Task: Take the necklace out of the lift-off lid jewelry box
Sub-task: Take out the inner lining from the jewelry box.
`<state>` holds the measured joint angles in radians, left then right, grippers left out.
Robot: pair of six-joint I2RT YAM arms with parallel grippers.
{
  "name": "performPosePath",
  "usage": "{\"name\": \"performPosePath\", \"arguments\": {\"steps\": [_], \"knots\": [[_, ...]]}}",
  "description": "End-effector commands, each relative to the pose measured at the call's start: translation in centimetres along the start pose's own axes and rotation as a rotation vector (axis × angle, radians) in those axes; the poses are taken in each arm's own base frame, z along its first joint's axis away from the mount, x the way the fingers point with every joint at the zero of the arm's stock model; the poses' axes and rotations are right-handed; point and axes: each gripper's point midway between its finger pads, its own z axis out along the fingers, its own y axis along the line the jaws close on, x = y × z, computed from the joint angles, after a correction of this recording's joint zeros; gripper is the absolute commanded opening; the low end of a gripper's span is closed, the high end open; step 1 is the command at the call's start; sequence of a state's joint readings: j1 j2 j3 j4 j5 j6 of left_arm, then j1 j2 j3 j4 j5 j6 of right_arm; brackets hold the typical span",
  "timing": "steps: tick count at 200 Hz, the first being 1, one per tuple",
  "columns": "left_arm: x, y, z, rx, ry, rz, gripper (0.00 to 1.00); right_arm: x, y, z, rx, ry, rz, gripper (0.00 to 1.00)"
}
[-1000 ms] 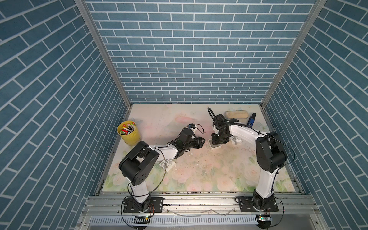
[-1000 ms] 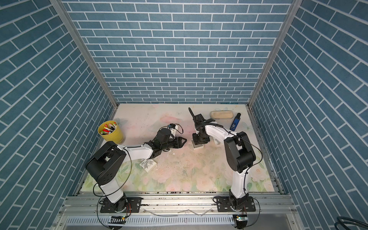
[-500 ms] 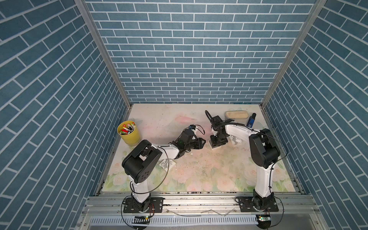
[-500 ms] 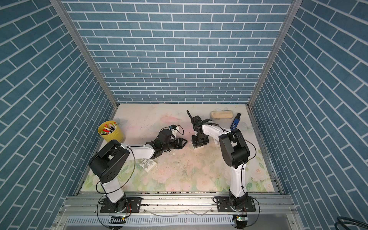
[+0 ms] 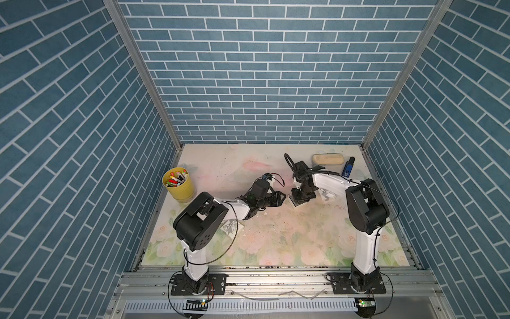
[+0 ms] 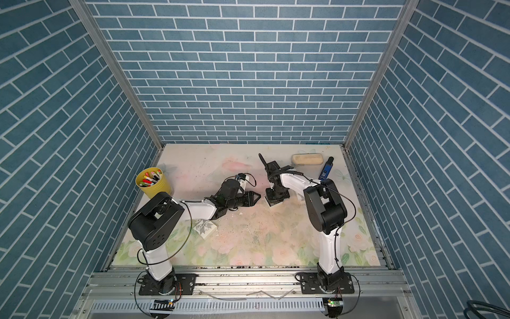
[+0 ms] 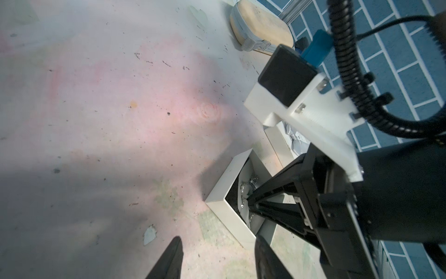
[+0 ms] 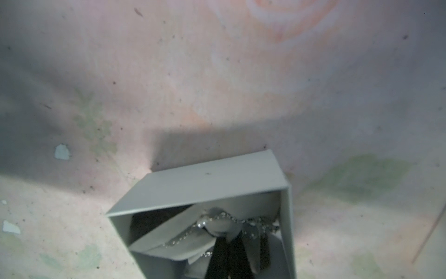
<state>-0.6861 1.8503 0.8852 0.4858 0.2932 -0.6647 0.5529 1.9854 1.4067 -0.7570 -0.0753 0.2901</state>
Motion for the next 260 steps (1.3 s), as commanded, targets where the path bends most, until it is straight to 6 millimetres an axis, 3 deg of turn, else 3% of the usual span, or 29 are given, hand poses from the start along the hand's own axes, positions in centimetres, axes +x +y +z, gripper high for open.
{"name": "performPosePath", "arguments": {"steps": [1, 101, 144, 188, 222, 260], "knots": [[-0.7, -0.9, 0.3, 0.027, -0.018, 0.003, 0.48, 0.4, 0.3, -1.5, -0.012, -0.021, -0.018, 0.00], [-0.9, -1.6, 1.3, 0.083, -0.022, -0.019, 0.42, 0.2, 1.4, -4.1, -0.076, -0.088, 0.001, 0.00], [-2.3, -2.6, -0.6, 0.099, -0.066, 0.047, 0.47, -0.2, 1.8, -6.7, -0.094, -0.147, 0.012, 0.00], [-5.4, -3.0, -4.3, 0.124, -0.151, 0.090, 0.52, -1.0, 1.9, -10.1, -0.095, -0.215, 0.020, 0.00], [-6.6, -5.4, -6.7, 0.204, -0.196, 0.173, 0.57, -1.7, 2.2, -13.1, -0.116, -0.291, 0.041, 0.00], [-6.8, -8.1, -7.6, 0.342, -0.225, 0.169, 0.59, -2.9, 3.3, -16.2, -0.182, -0.388, 0.058, 0.00]]}}
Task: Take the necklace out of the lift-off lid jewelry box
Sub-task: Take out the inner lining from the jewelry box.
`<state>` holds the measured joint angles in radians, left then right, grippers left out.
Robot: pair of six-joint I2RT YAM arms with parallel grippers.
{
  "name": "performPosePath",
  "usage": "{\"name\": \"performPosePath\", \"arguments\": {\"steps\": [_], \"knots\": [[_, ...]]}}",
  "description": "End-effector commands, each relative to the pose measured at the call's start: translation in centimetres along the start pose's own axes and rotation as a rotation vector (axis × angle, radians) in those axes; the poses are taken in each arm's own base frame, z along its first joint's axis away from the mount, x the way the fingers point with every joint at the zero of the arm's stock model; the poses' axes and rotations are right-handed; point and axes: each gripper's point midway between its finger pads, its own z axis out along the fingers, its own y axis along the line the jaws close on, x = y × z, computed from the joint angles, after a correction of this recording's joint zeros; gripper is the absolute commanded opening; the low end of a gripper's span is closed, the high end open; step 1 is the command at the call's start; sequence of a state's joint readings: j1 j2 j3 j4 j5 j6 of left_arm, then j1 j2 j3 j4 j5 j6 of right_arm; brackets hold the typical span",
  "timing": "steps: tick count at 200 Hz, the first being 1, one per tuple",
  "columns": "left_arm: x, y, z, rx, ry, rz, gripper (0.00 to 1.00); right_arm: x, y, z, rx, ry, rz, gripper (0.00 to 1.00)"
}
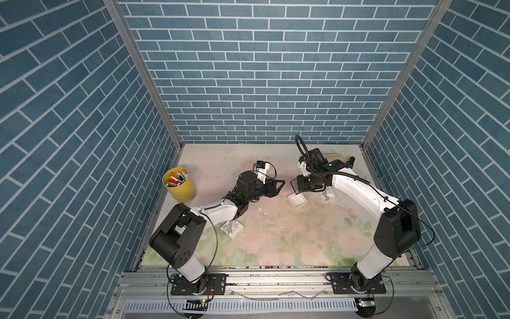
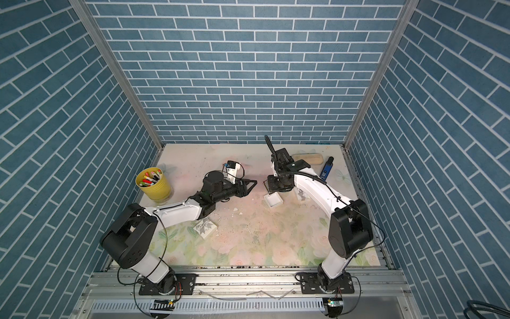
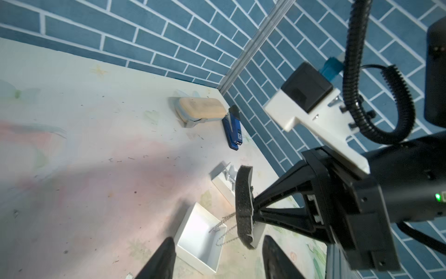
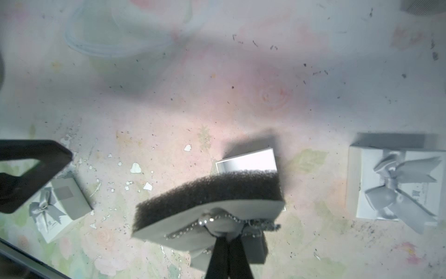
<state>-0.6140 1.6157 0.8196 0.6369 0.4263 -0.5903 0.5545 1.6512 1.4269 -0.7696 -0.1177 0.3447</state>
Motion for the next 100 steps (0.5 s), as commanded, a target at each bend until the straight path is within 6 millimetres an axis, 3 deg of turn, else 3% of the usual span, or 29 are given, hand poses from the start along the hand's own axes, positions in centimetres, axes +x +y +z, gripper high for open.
{"name": "performPosePath", "arguments": {"steps": [1, 44, 100], "knots": [[0.0, -2.1, 0.0, 0.108, -0.014, 0.016, 0.59, -1.5, 1.3, -2.6, -0.047, -0.075, 0.041, 0.00], [0.0, -4.2, 1.2, 0.165, -0.031, 0.034, 0.55, -2.2, 2.3, -3.5, -0.093, -0.099, 0.047, 0.00], [-0.5, -3.9, 2.3, 0.152, -0.070, 0.025, 0.49, -2.0, 2.8, -3.6, -0.125, -0.101, 0.058, 0.00]]}}
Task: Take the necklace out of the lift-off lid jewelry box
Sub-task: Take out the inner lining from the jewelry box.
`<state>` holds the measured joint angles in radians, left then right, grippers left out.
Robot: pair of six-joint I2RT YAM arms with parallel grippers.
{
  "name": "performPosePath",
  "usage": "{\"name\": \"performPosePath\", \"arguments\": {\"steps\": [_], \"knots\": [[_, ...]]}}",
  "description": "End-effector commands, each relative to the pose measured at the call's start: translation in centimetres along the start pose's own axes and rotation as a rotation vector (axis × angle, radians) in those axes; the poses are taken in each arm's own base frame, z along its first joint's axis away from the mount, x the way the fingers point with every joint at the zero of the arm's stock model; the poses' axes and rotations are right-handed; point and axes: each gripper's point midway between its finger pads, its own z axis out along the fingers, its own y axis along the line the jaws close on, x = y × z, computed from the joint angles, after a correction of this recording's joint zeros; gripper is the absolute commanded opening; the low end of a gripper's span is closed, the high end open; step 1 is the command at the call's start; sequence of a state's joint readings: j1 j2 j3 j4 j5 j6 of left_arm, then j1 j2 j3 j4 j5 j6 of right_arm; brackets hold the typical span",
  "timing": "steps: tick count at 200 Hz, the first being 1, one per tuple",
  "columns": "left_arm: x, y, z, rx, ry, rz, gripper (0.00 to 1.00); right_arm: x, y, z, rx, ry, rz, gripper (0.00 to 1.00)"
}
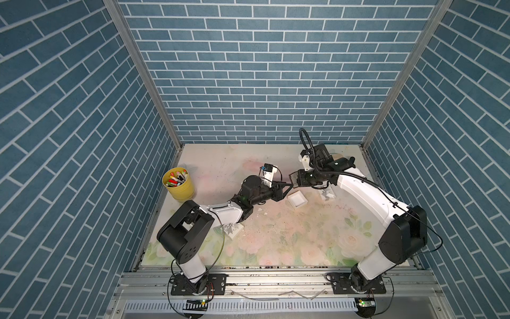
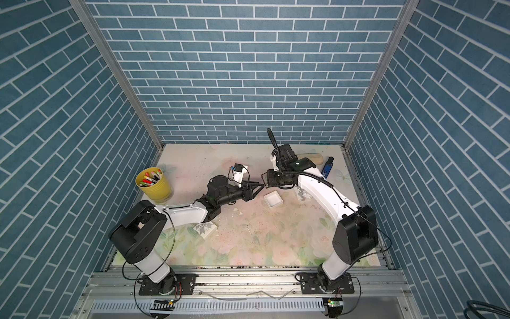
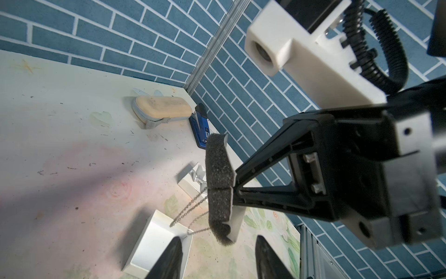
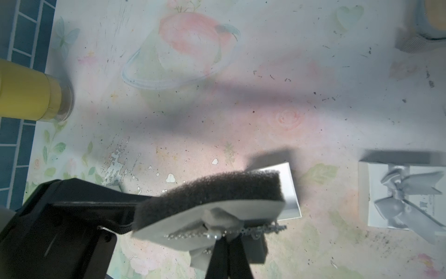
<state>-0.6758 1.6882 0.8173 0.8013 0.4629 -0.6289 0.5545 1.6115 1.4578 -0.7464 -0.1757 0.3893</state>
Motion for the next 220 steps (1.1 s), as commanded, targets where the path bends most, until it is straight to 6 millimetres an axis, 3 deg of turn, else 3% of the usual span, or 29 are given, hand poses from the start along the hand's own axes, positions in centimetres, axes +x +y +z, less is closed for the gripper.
{"name": "performPosePath", "arguments": {"steps": [1, 67, 144, 164, 194, 220], "knots": [[-1.8, -0.9, 0.8, 0.027, -0.058, 0.021, 0.49, -0.4, 1.1, -1.3, -0.040, -0.031, 0.027, 0.00], [-2.3, -0.6, 2.0, 0.022, -0.060, 0.017, 0.43, -0.5, 1.6, -1.4, -0.069, -0.034, 0.037, 0.00], [-2.5, -0.8, 2.3, 0.021, -0.045, 0.038, 0.22, -0.6, 1.7, -1.8, -0.073, -0.046, 0.036, 0.00], [-2.5, -0.9, 2.2, 0.016, -0.037, 0.047, 0.24, -0.7, 1.6, -1.8, -0.071, -0.049, 0.037, 0.00], [-2.2, -0.7, 2.1, 0.009, -0.023, 0.044, 0.37, -0.8, 1.7, -1.9, -0.074, -0.055, 0.038, 0.00], [-2.1, -0.7, 2.1, 0.010, -0.021, 0.042, 0.35, -0.9, 1.8, -2.0, -0.077, -0.061, 0.037, 0.00]]}}
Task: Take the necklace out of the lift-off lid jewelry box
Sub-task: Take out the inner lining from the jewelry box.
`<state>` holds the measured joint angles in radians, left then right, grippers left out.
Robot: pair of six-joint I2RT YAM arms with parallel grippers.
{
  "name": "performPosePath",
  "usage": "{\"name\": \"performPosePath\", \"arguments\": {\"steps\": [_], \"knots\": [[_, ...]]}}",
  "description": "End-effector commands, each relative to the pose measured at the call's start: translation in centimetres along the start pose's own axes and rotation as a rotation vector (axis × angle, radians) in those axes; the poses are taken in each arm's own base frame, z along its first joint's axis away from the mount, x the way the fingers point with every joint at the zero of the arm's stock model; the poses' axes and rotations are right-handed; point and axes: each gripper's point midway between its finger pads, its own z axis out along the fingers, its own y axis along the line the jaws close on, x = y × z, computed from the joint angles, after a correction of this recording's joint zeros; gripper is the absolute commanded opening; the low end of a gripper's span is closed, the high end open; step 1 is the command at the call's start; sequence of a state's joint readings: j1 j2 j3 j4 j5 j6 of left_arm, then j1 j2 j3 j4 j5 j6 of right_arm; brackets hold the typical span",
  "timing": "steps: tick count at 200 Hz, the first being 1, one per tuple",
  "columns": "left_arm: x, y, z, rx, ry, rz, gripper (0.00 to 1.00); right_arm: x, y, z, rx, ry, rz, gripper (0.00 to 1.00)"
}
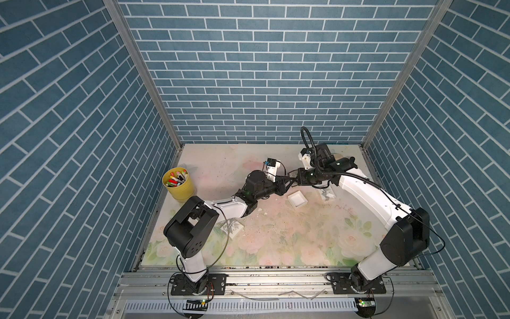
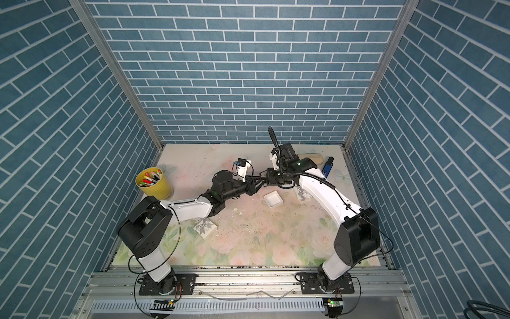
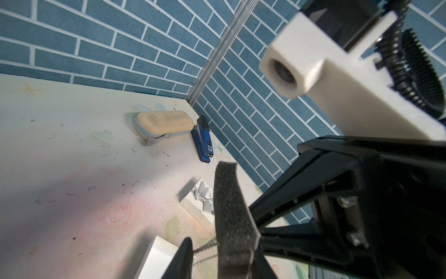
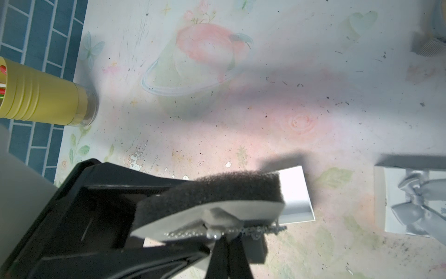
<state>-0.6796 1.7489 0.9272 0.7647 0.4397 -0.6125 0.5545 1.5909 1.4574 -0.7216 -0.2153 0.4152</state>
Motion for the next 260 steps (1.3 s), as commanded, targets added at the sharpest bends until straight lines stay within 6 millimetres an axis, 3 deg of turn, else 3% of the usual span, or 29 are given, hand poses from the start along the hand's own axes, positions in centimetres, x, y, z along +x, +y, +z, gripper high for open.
{"name": "performPosePath", "arguments": {"steps": [1, 47, 97, 137, 167, 193, 230, 260], "knots": [[-0.4, -0.7, 0.1, 0.019, -0.002, 0.021, 0.35, -0.4, 0.8, -1.1, -0.025, -0.032, 0.019, 0.00], [-1.0, -1.3, 0.1, 0.044, -0.023, 0.045, 0.19, -0.1, 0.7, -1.0, -0.025, -0.025, 0.015, 0.00], [-2.0, -2.2, -0.8, 0.055, -0.046, 0.140, 0.10, 0.1, 0.4, -1.6, -0.015, -0.050, -0.012, 0.17], [-2.3, -2.7, -1.2, 0.039, -0.017, 0.248, 0.09, -0.3, 1.3, -3.1, -0.055, -0.101, -0.061, 0.33], [-3.0, -2.9, -1.6, -0.001, 0.003, 0.347, 0.08, -0.5, 2.2, -4.5, -0.102, -0.152, -0.104, 0.35], [-3.8, -2.8, -2.3, -0.056, 0.023, 0.438, 0.08, -0.5, 1.9, -5.2, -0.095, -0.191, -0.103, 0.34], [-4.9, -2.7, -3.7, -0.142, 0.037, 0.567, 0.08, -0.8, 1.3, -5.0, -0.106, -0.229, -0.059, 0.34], [-5.7, -3.0, -4.5, -0.169, 0.037, 0.605, 0.08, -1.0, 2.7, -4.7, -0.202, -0.278, -0.099, 0.36]]}}
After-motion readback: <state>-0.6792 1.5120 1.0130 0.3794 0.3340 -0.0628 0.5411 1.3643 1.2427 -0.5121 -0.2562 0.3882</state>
